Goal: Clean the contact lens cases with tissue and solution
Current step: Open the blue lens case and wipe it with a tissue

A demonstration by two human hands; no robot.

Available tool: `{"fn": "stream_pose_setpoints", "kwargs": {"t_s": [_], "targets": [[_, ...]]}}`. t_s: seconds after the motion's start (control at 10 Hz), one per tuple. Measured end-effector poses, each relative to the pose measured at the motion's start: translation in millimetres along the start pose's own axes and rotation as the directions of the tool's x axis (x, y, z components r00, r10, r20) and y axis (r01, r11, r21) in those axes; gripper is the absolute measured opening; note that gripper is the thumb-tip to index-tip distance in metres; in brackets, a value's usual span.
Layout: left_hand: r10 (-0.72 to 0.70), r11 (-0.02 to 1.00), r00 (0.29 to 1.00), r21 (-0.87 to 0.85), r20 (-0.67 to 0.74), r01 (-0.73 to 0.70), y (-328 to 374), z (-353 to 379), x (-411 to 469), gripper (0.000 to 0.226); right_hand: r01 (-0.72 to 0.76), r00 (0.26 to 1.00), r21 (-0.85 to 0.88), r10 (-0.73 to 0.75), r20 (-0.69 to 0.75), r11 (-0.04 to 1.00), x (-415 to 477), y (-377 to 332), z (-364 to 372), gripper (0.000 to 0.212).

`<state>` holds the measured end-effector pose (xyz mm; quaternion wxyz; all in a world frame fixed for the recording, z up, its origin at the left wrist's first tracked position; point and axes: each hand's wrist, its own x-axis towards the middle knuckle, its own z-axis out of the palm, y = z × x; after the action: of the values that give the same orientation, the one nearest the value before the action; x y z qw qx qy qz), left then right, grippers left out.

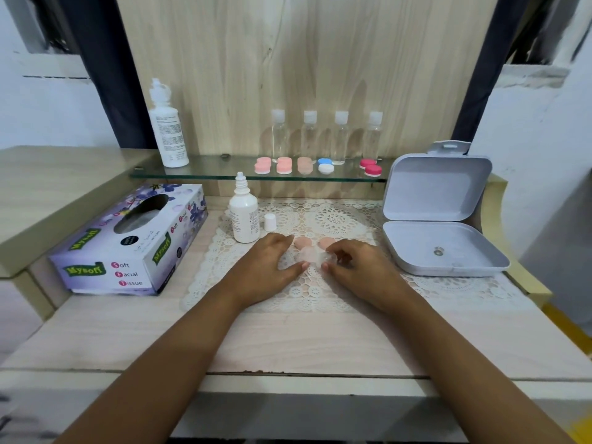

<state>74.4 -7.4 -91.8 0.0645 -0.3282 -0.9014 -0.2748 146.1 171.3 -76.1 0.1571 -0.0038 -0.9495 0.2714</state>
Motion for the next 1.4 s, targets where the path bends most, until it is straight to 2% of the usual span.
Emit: {"fn": "stream_pose_setpoints", "kwargs": {"t_s": [0.2,0.4,0.6,0.7,0.9,1.0,1.1,1.2,1.3,1.4], "targets": [[-0.050,0.988,0.996,0.147,0.077,0.038,6,-1,-1,0.064,-0.050,0.991,0.125,0.065,-0.113,0.991,0,-2,-11,0.032],[-0.080,0.984,0.990,0.168,0.113,0.060,9,-4,-2,0.064,-0.053,0.974,0.132,0.080,-0.212,0.990,0,5,-42,0.031],[-0.099,0.985,0.988,0.156,0.119,0.080,9,-4,-3,0.065,-0.058,0.954,-0.013,0.051,-0.295,0.998,-7,34,-71,0.029],[-0.107,0.984,0.987,0.153,0.123,0.088,9,-4,-3,0.065,-0.064,0.956,-0.160,0.015,-0.294,0.985,-10,50,-84,0.030],[-0.113,0.984,0.985,0.151,0.129,0.093,10,-5,-2,0.064,-0.016,0.975,-0.475,-0.091,-0.202,0.880,-10,74,-100,0.030],[-0.106,0.985,0.986,0.152,0.127,0.087,10,-5,-3,0.063,0.078,0.978,-0.661,-0.187,-0.096,0.747,-4,78,-104,0.033],[-0.085,0.987,0.990,0.143,0.115,0.068,11,-6,-4,0.060,0.181,0.960,-0.800,-0.280,0.017,0.571,2,82,-106,0.053],[-0.088,0.988,0.989,0.140,0.117,0.071,11,-6,-3,0.061,0.280,0.927,-0.837,-0.360,0.108,0.470,3,79,-108,0.059],[-0.096,0.987,0.988,0.141,0.123,0.079,9,-4,-2,0.062,0.295,0.925,-0.836,-0.358,0.128,0.463,4,80,-107,0.059],[-0.091,0.987,0.989,0.141,0.118,0.074,9,-4,-2,0.061,0.266,0.930,-0.817,-0.359,0.078,0.512,6,86,-105,0.057]]}}
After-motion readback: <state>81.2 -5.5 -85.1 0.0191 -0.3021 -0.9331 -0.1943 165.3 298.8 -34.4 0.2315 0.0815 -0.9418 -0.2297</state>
